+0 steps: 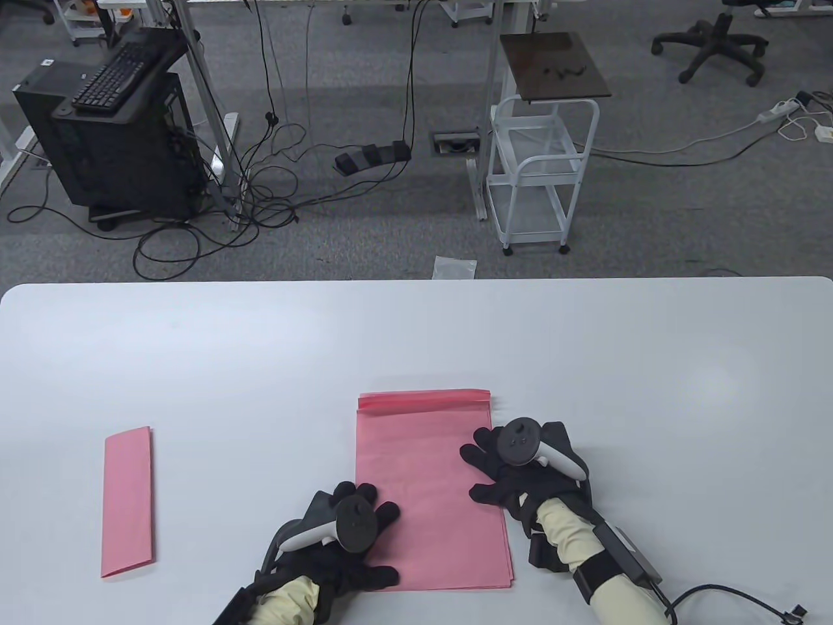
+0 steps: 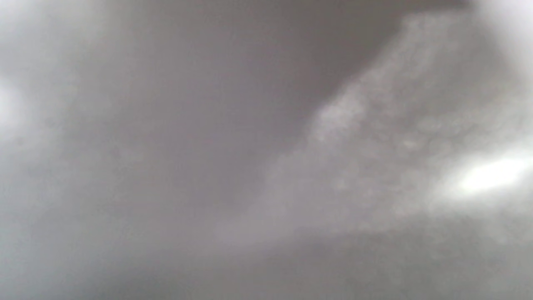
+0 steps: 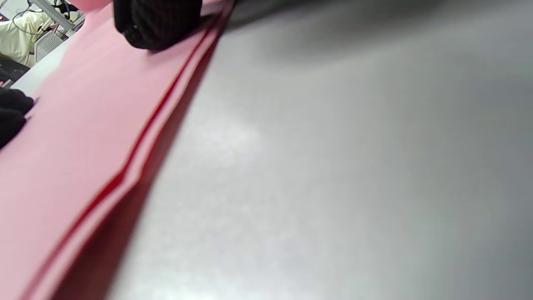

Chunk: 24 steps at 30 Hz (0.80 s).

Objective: Unfold complexly folded papers and stack

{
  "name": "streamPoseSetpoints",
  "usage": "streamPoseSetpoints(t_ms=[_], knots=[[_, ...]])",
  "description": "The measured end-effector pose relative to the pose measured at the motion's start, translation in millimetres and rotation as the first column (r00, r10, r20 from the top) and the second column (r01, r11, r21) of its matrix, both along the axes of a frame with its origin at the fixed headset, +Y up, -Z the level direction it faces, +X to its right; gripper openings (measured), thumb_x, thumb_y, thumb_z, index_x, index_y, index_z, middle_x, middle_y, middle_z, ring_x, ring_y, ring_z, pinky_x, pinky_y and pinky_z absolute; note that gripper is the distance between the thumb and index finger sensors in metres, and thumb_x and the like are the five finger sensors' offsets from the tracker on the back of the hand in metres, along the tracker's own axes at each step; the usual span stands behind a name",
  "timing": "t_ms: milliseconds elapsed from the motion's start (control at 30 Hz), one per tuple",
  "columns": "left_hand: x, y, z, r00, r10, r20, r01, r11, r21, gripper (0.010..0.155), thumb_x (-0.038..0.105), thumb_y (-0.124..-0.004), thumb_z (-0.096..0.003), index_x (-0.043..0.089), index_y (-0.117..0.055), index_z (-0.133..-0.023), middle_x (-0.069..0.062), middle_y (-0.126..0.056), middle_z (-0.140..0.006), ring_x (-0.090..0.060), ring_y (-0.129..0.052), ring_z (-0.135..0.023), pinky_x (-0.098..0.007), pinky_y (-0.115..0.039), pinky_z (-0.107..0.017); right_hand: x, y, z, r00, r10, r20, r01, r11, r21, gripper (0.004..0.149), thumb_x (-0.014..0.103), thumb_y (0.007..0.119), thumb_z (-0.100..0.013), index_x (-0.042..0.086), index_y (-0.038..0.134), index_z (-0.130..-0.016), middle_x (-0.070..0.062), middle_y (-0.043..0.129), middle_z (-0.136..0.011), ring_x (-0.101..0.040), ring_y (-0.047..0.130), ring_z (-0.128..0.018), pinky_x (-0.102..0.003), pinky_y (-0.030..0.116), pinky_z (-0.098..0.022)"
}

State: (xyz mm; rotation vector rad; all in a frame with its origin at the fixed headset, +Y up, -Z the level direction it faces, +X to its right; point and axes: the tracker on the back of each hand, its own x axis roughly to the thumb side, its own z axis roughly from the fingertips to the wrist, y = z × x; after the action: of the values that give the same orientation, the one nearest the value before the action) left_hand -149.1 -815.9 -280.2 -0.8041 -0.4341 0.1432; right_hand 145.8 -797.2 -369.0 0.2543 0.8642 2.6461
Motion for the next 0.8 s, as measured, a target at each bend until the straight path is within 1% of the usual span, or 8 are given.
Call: streamPoseSetpoints(t_ms=[67, 133, 233, 300, 367, 500, 600, 800], knots=[[0, 0, 0, 1.0, -0.001, 0.0, 0.001, 1.0, 0.0, 0.093, 0.074, -0.053, -0.044, 0.046, 0.018, -0.097, 0.009, 0.039, -0.096, -0.026, 0.038, -0.089, -0.052, 0.022, -0.059, -8, 7, 6, 0.997, 0.048, -0.052, -0.045, 0.997, 0.059, 0.064, 0.049, 0.066, -0.051, 0.046, 0.032, -0.105, 0.022, 0.007, -0.114, -0.005, -0.007, -0.104, -0.047, -0.012, -0.069], [0, 0, 0, 1.0, -0.001, 0.0, 0.001, 1.0, -0.001, 0.093, 0.074, -0.053, -0.044, 0.046, 0.018, -0.097, 0.01, 0.039, -0.096, -0.026, 0.038, -0.089, -0.052, 0.022, -0.059, -22, 12, 17, 0.986, -0.003, -0.166, 0.026, 0.991, 0.134, 0.07, 0.056, 0.063, -0.048, 0.048, 0.024, -0.105, 0.024, 0.0, -0.113, -0.004, -0.012, -0.102, -0.047, -0.014, -0.068], [0, 0, 0, 1.0, 0.0, 0.0, 0.0, 1.0, -0.001, 0.093, 0.074, -0.053, -0.044, 0.046, 0.018, -0.097, 0.009, 0.039, -0.096, -0.026, 0.039, -0.089, -0.052, 0.022, -0.059, -41, 12, 31, 0.958, -0.032, -0.284, 0.056, 0.995, 0.079, 0.072, 0.057, 0.063, -0.047, 0.048, 0.021, -0.105, 0.024, -0.001, -0.113, -0.004, -0.013, -0.102, -0.047, -0.015, -0.068], [0, 0, 0, 1.0, 0.0, 0.0, 0.0, 1.0, -0.001, 0.093, 0.074, -0.053, -0.044, 0.046, 0.018, -0.097, 0.01, 0.039, -0.096, -0.026, 0.039, -0.089, -0.052, 0.022, -0.059, -56, 9, 37, 0.91, 0.089, -0.404, -0.072, 0.996, 0.059, 0.072, 0.057, 0.063, -0.048, 0.047, 0.019, -0.105, 0.023, -0.003, -0.112, -0.005, -0.014, -0.102, -0.048, -0.015, -0.067], [0, 0, 0, 1.0, 0.0, -0.001, 0.0, 1.0, -0.001, 0.093, 0.074, -0.053, -0.044, 0.046, 0.018, -0.097, 0.01, 0.039, -0.096, -0.026, 0.038, -0.089, -0.052, 0.022, -0.059, -61, 8, 35, 0.896, 0.126, -0.425, -0.111, 0.992, 0.061, 0.073, 0.057, 0.063, -0.048, 0.047, 0.019, -0.105, 0.023, -0.002, -0.112, -0.005, -0.013, -0.102, -0.048, -0.015, -0.067], [0, 0, 0, 1.0, 0.0, -0.001, 0.0, 1.0, -0.001, 0.094, 0.074, -0.053, -0.0435, 0.046, 0.018, -0.097, 0.009, 0.039, -0.096, -0.026, 0.038, -0.089, -0.052, 0.022, -0.059, -62, 2, 12, 0.937, 0.09, -0.338, -0.102, 0.995, -0.019, 0.07, 0.055, 0.067, -0.047, 0.052, 0.023, -0.101, 0.026, 0.001, -0.112, -0.004, -0.01, -0.103, -0.047, -0.015, -0.067], [0, 1, 0, 1.0, 0.002, 0.0, -0.002, 1.0, -0.001, 0.093, 0.074, -0.054, -0.0437, 0.046, 0.018, -0.097, 0.009, 0.039, -0.096, -0.026, 0.038, -0.089, -0.052, 0.022, -0.059, -56, -2, -17, 0.974, 0.041, -0.225, -0.06, 0.995, -0.08, 0.064, 0.055, 0.067, -0.047, 0.059, 0.027, -0.098, 0.032, 0.001, -0.11, 0.001, -0.009, -0.102, -0.045, -0.016, -0.067], [0, 0, 0, 1.0, 0.004, 0.002, -0.004, 1.0, -0.001, 0.093, 0.074, -0.054, -0.0438, 0.045, 0.018, -0.097, 0.009, 0.039, -0.096, -0.026, 0.038, -0.089, -0.053, 0.022, -0.059, -31, -3, -74, 0.997, 0.007, 0.074, 0.0, 0.996, -0.093, 0.061, 0.054, 0.068, -0.046, 0.056, 0.034, -0.097, 0.033, 0.007, -0.109, 0.003, -0.008, -0.101, -0.045, -0.015, -0.068]])
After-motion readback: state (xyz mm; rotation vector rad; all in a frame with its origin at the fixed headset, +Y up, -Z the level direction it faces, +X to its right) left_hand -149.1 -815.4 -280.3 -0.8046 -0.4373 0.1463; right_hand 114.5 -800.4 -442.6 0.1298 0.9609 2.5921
